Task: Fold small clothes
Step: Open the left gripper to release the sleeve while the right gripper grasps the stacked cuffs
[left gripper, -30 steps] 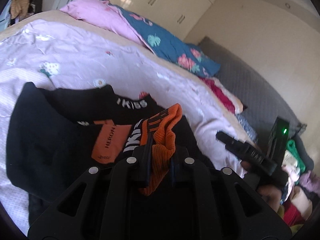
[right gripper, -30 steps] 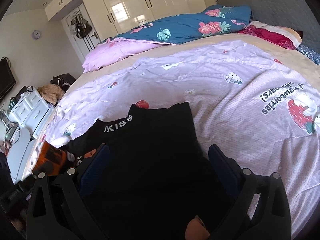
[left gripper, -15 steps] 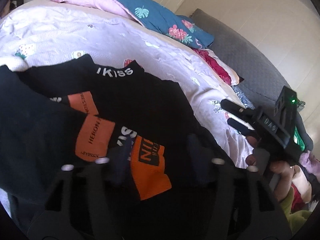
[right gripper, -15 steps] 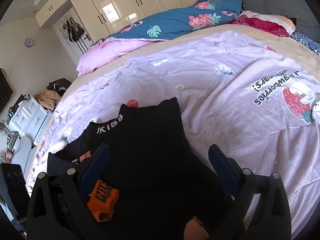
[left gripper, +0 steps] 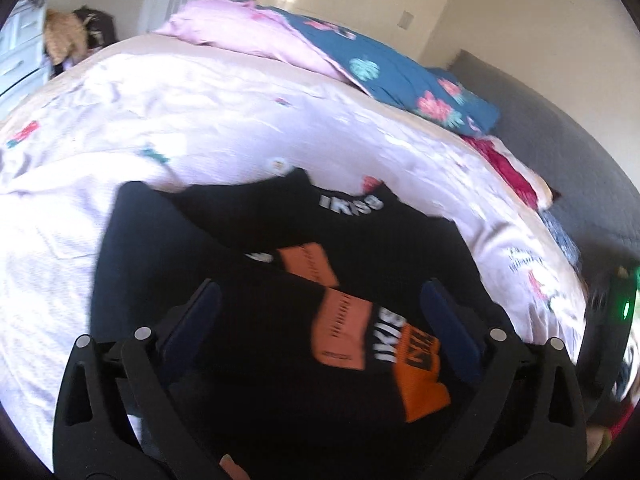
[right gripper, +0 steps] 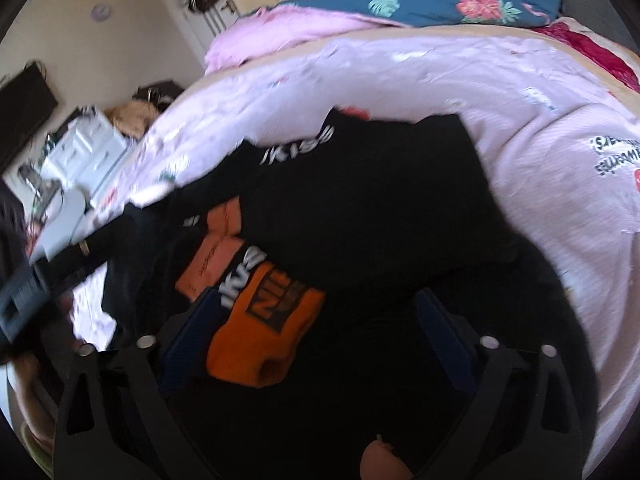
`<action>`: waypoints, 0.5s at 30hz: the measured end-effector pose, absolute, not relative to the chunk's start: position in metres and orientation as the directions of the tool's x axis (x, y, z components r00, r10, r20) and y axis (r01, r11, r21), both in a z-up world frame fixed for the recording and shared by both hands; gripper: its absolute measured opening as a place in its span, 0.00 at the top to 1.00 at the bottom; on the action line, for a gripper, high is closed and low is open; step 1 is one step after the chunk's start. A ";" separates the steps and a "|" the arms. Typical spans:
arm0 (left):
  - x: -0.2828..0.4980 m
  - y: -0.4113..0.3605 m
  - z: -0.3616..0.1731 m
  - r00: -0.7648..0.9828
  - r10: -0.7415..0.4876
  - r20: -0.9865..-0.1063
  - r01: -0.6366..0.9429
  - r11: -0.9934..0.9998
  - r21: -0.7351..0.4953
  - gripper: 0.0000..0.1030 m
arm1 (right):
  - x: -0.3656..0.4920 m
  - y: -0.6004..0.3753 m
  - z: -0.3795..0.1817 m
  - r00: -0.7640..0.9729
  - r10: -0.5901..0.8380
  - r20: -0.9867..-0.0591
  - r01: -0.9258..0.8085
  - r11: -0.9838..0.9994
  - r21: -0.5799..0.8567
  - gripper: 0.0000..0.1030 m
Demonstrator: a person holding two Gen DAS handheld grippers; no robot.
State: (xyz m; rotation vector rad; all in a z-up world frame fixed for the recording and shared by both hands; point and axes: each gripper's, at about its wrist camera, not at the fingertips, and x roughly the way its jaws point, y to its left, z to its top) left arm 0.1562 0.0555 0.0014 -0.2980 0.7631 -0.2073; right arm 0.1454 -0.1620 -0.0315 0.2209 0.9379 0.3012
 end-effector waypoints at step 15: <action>0.144 0.136 0.018 0.757 -0.025 -0.653 -0.204 0.941 -0.272 0.09 | 0.140 -0.126 -0.042 0.575 0.381 -0.724 -0.235 0.925 0.300 0.92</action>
